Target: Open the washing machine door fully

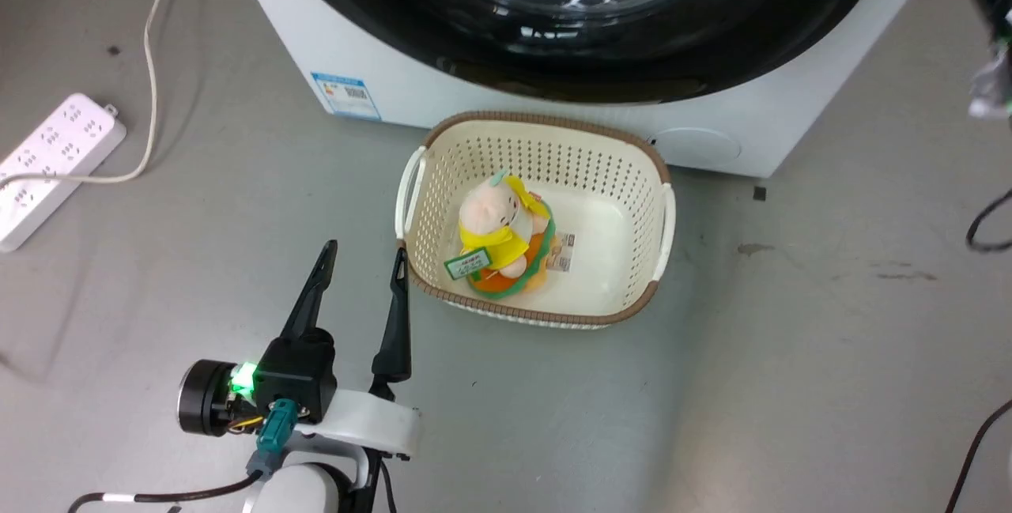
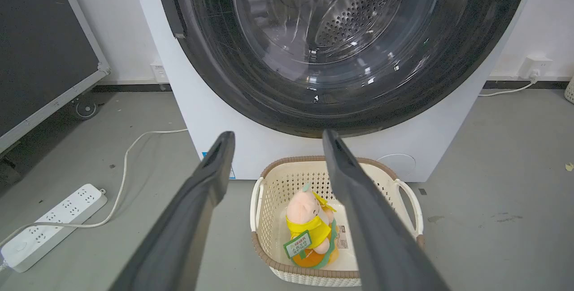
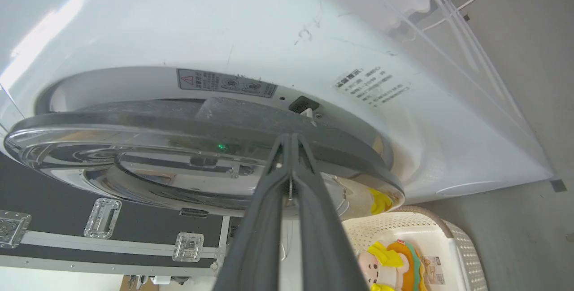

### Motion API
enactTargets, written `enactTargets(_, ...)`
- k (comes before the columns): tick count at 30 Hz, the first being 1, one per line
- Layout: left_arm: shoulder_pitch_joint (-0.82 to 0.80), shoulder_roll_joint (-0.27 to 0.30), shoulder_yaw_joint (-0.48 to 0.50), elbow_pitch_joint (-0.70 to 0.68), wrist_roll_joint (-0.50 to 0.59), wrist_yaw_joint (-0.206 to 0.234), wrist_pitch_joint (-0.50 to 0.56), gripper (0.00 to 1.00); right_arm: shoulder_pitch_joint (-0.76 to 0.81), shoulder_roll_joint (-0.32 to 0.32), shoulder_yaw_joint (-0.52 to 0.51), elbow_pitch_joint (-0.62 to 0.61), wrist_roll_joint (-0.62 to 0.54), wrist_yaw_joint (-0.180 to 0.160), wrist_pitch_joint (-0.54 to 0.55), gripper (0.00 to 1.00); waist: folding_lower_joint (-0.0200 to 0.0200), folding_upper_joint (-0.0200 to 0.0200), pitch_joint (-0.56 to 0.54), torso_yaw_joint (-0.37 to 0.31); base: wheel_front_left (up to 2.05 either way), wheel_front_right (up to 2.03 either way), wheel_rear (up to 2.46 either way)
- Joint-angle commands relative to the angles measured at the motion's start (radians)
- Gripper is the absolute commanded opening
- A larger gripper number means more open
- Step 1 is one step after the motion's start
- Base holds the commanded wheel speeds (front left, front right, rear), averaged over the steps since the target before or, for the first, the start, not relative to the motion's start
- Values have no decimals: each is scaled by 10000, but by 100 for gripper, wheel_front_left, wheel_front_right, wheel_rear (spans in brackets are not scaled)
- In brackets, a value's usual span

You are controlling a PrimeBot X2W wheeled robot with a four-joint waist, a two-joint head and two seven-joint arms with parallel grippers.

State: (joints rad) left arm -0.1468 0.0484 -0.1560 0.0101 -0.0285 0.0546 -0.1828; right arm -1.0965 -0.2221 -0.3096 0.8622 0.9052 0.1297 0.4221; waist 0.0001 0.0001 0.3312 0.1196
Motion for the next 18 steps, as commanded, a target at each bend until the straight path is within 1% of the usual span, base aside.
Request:
enactTargets(1,-210,13,-85,-29,-20,78,-116,100,-753,-183,-118,511,314,12,124,0,-1,-1,174,95,0,0,0)
enactTargets(2,-210,13,-85,-29,-20,78,-116,100,-753,-183,-118,511,314,12,124,0,-1,-1,174,95,0,0,0)
enactTargets(4,-324,13,-144,-40,-38,99,-179,100,-1382,-297,-225,1015,557,12,265,0,-1,-1,357,182,0,0,0)
enactTargets(5,-324,13,-144,-40,-38,99,-179,100,-1382,-297,-225,1015,557,12,265,0,-1,-1,357,182,0,0,0)
enactTargets(9,-505,14,-269,-52,-82,155,-283,100,-2190,-339,-310,1685,925,11,701,0,-1,-1,660,321,0,0,0)
enactTargets(18,-723,15,-514,-11,-180,273,-450,100,-3155,-618,-564,2607,1465,11,1267,0,-1,-1,1034,581,0,0,0)
